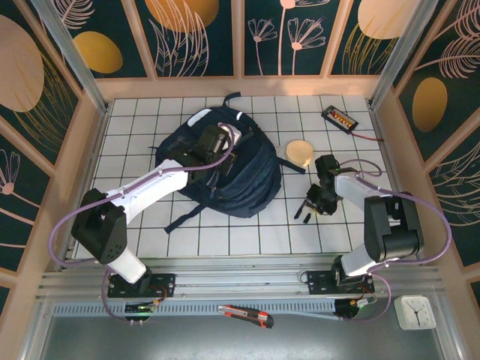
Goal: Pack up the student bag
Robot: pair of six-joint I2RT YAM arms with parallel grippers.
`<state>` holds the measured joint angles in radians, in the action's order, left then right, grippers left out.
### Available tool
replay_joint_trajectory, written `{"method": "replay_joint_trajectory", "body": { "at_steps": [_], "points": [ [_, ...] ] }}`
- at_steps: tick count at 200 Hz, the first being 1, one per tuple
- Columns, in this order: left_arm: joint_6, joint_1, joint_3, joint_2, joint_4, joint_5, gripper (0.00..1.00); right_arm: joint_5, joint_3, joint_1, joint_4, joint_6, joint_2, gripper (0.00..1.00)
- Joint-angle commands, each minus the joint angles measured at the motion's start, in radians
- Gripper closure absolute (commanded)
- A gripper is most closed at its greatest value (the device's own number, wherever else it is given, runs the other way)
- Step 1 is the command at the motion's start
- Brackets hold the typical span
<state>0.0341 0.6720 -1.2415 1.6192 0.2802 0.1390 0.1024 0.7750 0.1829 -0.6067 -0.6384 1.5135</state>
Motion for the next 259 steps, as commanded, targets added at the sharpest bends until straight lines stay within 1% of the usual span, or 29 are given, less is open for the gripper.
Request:
{"method": "replay_joint_trajectory", "body": {
  "at_steps": [1, 34, 48, 82, 90, 99, 114, 128, 153, 175, 194, 224, 259],
  "points": [
    [0.006, -0.012, -0.026, -0.015, -0.038, 0.009, 1.0, -0.009, -0.01, -0.009, 0.009, 0.009, 0.017, 0.88],
    [0.002, -0.012, -0.042, -0.007, -0.035, 0.014, 1.0, -0.027, 0.023, -0.02, -0.04, 0.015, -0.028, 0.93],
    [-0.001, -0.012, -0.052, 0.0, -0.034, 0.014, 1.0, -0.029, 0.045, -0.036, -0.068, 0.021, -0.057, 0.93],
    [0.003, -0.013, -0.086, 0.002, -0.02, 0.015, 1.0, -0.006, 0.164, -0.059, -0.155, 0.042, -0.157, 0.93],
    [0.005, -0.014, -0.095, -0.001, -0.014, 0.015, 1.0, 0.039, 0.199, -0.059, -0.152, 0.059, -0.182, 0.93],
    [0.01, -0.014, -0.103, -0.007, -0.012, 0.014, 1.0, 0.121, 0.233, -0.058, -0.122, 0.077, -0.211, 0.93],
    [0.016, -0.014, -0.113, -0.018, -0.012, 0.012, 1.0, 0.267, 0.272, -0.045, -0.039, 0.085, -0.248, 0.93],
    [0.022, -0.016, -0.123, -0.025, -0.011, 0.013, 1.0, 0.395, 0.311, -0.018, 0.05, 0.068, -0.25, 0.93],
    [0.045, -0.023, -0.133, -0.031, -0.017, 0.001, 1.0, 0.539, 0.381, 0.076, 0.219, 0.009, -0.183, 0.93],
    [0.071, -0.027, -0.137, -0.032, -0.03, -0.01, 1.0, 0.604, 0.436, 0.158, 0.346, -0.046, -0.068, 0.93],
    [0.098, -0.03, -0.141, -0.031, -0.047, -0.022, 1.0, 0.653, 0.46, 0.196, 0.468, -0.124, 0.033, 0.94],
    [0.129, -0.031, -0.147, -0.028, -0.071, -0.03, 1.0, 0.677, 0.457, 0.223, 0.643, -0.236, 0.157, 0.94],
    [0.156, -0.032, -0.15, -0.028, -0.086, -0.043, 1.0, 0.678, 0.451, 0.247, 0.727, -0.277, 0.253, 0.95]
  ]
}}
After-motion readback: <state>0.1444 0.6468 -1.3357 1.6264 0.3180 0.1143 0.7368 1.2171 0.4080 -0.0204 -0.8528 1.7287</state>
